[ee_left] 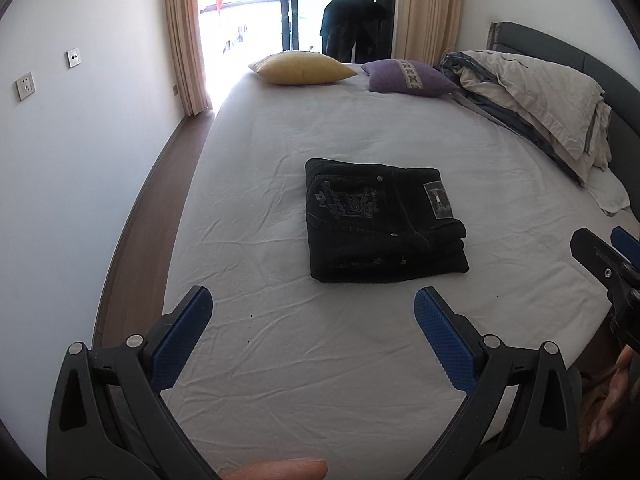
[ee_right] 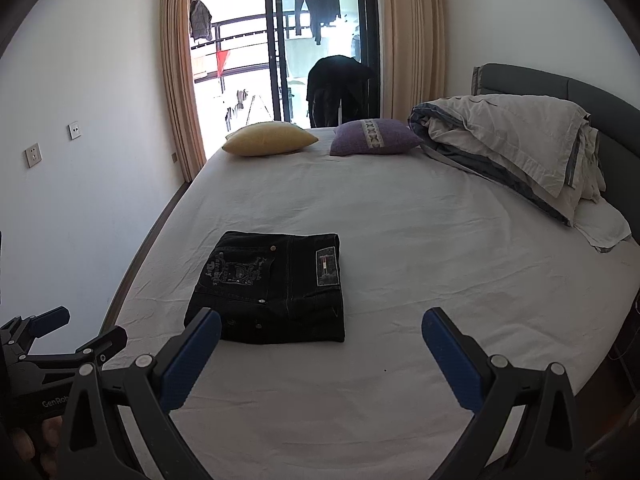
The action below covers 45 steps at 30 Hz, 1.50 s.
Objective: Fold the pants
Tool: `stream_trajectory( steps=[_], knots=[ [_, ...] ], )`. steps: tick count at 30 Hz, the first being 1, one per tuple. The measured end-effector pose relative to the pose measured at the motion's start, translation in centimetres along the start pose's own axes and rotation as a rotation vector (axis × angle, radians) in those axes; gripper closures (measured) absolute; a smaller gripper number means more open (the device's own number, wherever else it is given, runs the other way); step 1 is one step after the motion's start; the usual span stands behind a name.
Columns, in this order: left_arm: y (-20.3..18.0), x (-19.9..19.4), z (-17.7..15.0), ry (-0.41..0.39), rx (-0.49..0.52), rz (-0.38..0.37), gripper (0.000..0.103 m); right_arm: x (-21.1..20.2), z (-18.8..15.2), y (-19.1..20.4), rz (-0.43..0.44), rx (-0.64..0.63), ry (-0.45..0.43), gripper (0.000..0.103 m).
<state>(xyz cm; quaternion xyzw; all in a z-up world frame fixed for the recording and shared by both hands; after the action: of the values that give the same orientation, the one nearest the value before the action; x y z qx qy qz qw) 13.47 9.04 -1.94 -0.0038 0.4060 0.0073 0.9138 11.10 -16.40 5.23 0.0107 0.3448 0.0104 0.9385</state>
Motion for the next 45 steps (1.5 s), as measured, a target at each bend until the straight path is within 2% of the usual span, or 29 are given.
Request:
stream_trajectory(
  steps=[45],
  knots=[
    [-0.2, 0.5, -1.1, 0.022, -0.018, 0.005, 0.0, 1.3, -1.4, 1.8, 0.015, -0.028, 0.045, 0.0]
  ],
)
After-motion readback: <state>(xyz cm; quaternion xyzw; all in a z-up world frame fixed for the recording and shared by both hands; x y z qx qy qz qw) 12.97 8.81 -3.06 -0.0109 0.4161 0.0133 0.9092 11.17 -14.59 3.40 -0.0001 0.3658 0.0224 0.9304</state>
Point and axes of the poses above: each gripper's, at about its wrist camera, not at the fingertips, and x roughly the way its jaws point, y to its left, z to its top, the point moved 3 cm from there along x, roughly the way its jaws point, and after that the axes turned 1 degree about y, right-handed, at the moved point
